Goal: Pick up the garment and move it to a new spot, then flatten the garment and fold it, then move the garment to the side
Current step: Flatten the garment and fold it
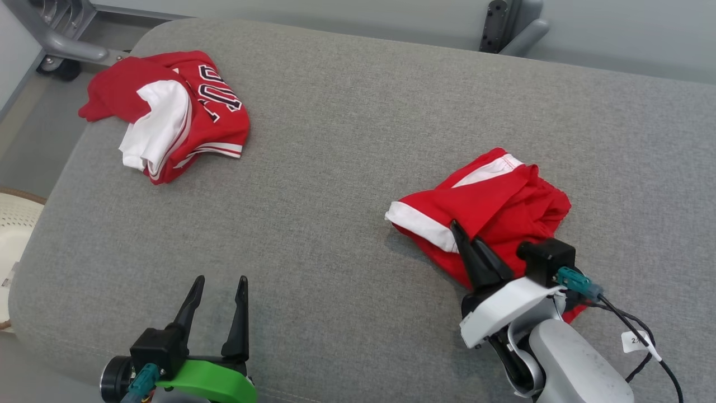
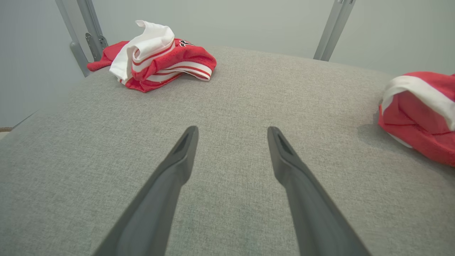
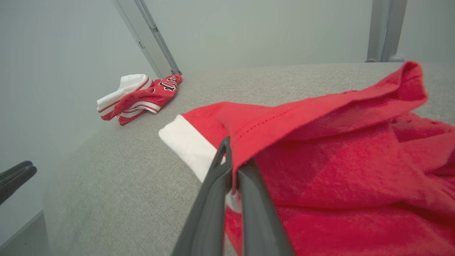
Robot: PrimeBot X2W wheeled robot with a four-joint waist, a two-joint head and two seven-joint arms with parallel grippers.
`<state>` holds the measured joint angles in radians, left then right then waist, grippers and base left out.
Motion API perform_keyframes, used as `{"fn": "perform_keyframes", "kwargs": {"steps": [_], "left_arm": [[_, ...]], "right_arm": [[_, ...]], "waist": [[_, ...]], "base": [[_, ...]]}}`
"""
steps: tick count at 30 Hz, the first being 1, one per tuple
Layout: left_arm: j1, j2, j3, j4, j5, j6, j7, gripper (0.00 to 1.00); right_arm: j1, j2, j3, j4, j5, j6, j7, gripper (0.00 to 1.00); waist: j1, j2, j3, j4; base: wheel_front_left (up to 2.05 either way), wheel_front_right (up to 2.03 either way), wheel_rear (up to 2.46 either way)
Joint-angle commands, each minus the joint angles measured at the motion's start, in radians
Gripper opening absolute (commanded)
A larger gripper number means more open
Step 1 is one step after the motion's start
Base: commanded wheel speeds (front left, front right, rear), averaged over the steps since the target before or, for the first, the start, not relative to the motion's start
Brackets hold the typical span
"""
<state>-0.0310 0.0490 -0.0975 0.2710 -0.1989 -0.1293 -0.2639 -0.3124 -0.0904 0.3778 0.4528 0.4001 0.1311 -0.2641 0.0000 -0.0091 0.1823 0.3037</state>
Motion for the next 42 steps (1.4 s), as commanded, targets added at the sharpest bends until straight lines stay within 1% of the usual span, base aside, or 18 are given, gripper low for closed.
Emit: {"fn": "perform_keyframes", "kwargs": {"steps": [1, 4, 6, 9, 14, 16, 19, 22, 26, 30, 32, 36, 39, 40, 41, 42], "left_arm": [[-0.006, 0.003, -0.002, -0.001, -0.007, -0.002, -0.001, 1.00], [-0.004, 0.003, -0.011, 0.002, -0.014, -0.002, -0.001, 1.00], [-0.007, 0.003, -0.015, 0.009, -0.013, -0.002, -0.001, 1.00], [-0.018, 0.003, -0.032, 0.024, -0.019, -0.002, -0.001, 1.00], [-0.034, 0.003, -0.085, 0.046, -0.036, -0.002, -0.001, 1.00], [-0.028, 0.003, -0.083, 0.049, -0.040, -0.002, -0.001, 1.00], [-0.005, 0.003, -0.074, 0.061, -0.038, -0.002, -0.001, 1.00], [0.010, 0.002, -0.057, 0.062, -0.036, -0.002, -0.001, 1.00], [0.021, 0.002, -0.049, 0.065, -0.035, -0.002, -0.001, 1.00], [0.000, 0.003, -0.058, 0.059, -0.035, -0.002, -0.001, 1.00], [-0.012, 0.003, -0.064, 0.054, -0.034, -0.002, -0.001, 1.00], [-0.028, 0.003, -0.078, 0.052, -0.024, -0.002, -0.001, 1.00], [-0.034, 0.003, -0.079, 0.058, -0.020, -0.002, -0.001, 1.00], [-0.036, 0.003, -0.081, 0.061, -0.016, -0.002, -0.001, 1.00], [-0.037, 0.003, -0.082, 0.063, -0.015, -0.002, -0.001, 1.00], [-0.036, 0.003, -0.082, 0.066, -0.015, -0.002, -0.001, 1.00]], "right_arm": [[0.009, -0.004, 0.005, -0.029, 0.013, -0.001, 0.000, 0.00], [-0.026, -0.007, 0.070, -0.074, 0.030, 0.000, 0.000, 0.00], [-0.094, -0.012, 0.120, -0.090, 0.040, 0.000, 0.000, 0.00], [-0.212, 0.003, 0.176, -0.097, 0.057, 0.000, 0.000, 0.00], [-0.419, 0.021, 0.196, -0.148, 0.082, 0.000, 0.000, 0.00], [-0.468, 0.025, 0.200, -0.176, 0.091, 0.000, 0.000, 0.00], [-0.495, 0.012, 0.197, -0.189, 0.096, 0.000, 0.000, 0.00], [-0.442, -0.031, 0.198, -0.180, 0.104, -0.001, 0.000, 0.00], [-0.331, -0.128, 0.203, -0.127, 0.128, -0.001, 0.000, 0.00], [-0.201, -0.221, 0.133, -0.054, 0.137, -0.001, 0.000, 0.00], [-0.151, -0.255, 0.087, -0.028, 0.138, -0.001, 0.000, 0.00], [-0.087, -0.302, 0.018, 0.038, 0.119, -0.001, 0.000, 0.00], [-0.091, -0.306, -0.040, 0.082, 0.104, -0.001, 0.000, 0.00], [-0.095, -0.303, -0.066, 0.101, 0.093, -0.001, 0.000, 0.44], [-0.101, -0.295, -0.095, 0.118, 0.076, -0.001, 0.000, 1.00], [-0.107, -0.280, -0.123, 0.124, 0.060, -0.001, 0.000, 1.00]], "waist": [[0.0000, 0.0091, -0.005, -0.009], [0.0000, 0.0091, -0.008, -0.022], [0.0000, 0.0091, -0.013, -0.028], [0.0000, 0.0091, -0.021, -0.021], [0.0000, 0.0091, -0.029, 0.037], [0.0000, 0.0091, -0.031, 0.056], [0.0000, 0.0091, -0.034, 0.068], [0.0000, 0.0091, -0.031, 0.057], [0.0000, 0.0091, -0.027, 0.017], [0.0000, 0.0091, -0.021, -0.028], [0.0000, 0.0091, -0.019, -0.048], [0.0000, 0.0091, -0.020, -0.077], [0.0000, 0.0091, -0.021, -0.090], [0.0000, 0.0091, -0.022, -0.092], [0.0000, 0.0091, -0.023, -0.094], [0.0000, 0.0091, -0.027, -0.096]], "base": [[0.00, 0.00, 0.00], [0.00, 0.00, 0.00], [0.00, 0.00, 0.00], [0.00, 0.00, 0.00], [0.00, 0.00, 0.00], [0.00, 0.00, 0.00], [0.00, 0.00, 0.00], [0.00, 0.00, 0.00], [0.00, 0.00, 0.00], [0.00, 0.00, 0.00], [0.00, 0.00, 0.00], [0.00, 0.00, 0.00], [0.00, 0.00, 0.00], [0.00, 0.00, 0.00], [0.00, 0.00, 0.00], [0.00, 0.00, 0.00]]}}
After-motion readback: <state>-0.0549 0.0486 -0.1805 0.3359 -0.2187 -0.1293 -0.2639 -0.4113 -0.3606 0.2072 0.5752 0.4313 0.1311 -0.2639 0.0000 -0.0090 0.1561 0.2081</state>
